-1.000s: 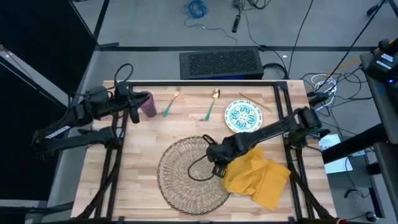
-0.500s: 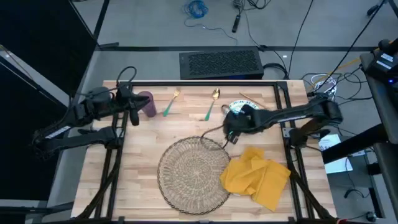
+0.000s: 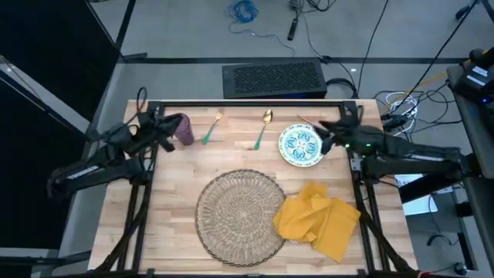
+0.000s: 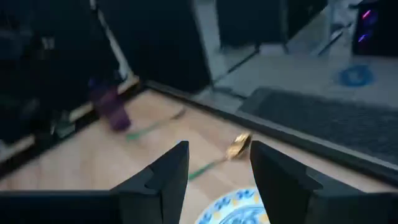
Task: Set table place
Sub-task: Put the white patterned plate to the center of the brown placemat
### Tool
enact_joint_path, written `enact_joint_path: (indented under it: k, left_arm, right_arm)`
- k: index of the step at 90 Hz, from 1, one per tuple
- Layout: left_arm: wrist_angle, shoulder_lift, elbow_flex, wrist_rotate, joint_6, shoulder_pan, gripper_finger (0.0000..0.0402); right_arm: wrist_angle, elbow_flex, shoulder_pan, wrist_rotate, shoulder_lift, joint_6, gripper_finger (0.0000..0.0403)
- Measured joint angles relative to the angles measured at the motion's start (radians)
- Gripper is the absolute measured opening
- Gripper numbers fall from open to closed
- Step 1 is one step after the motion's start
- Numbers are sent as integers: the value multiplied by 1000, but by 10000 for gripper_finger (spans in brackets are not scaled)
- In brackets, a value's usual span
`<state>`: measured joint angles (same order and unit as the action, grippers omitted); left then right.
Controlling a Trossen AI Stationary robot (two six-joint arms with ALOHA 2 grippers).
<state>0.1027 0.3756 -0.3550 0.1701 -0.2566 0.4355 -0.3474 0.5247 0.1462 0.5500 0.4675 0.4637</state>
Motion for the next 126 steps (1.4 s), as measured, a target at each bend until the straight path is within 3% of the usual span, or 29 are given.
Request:
enact_joint_path:
  k: [15,28,46,64,97,126]
  left_arm:
    - [63,168,-14,58,12,2,58]
    - [68,270,-62,96,34,4,58]
    - [71,305,-109,69,62,3,58]
    - [64,298,-111,15,63,3,58]
    - [61,298,-111,13,81,3,58]
    - [61,298,-111,-9,81,3,58]
  right_arm:
    - [-80,10,68,-18,26,121,136]
    - [-232,38,225,-181,108,203,131]
    - [-261,64,473,-457,243,138,131]
    - [-421,123,638,-477,380,32,131]
    - [-458,130,666,-540,571,-38,133]
    - [-459,130,666,-545,732,-42,193]
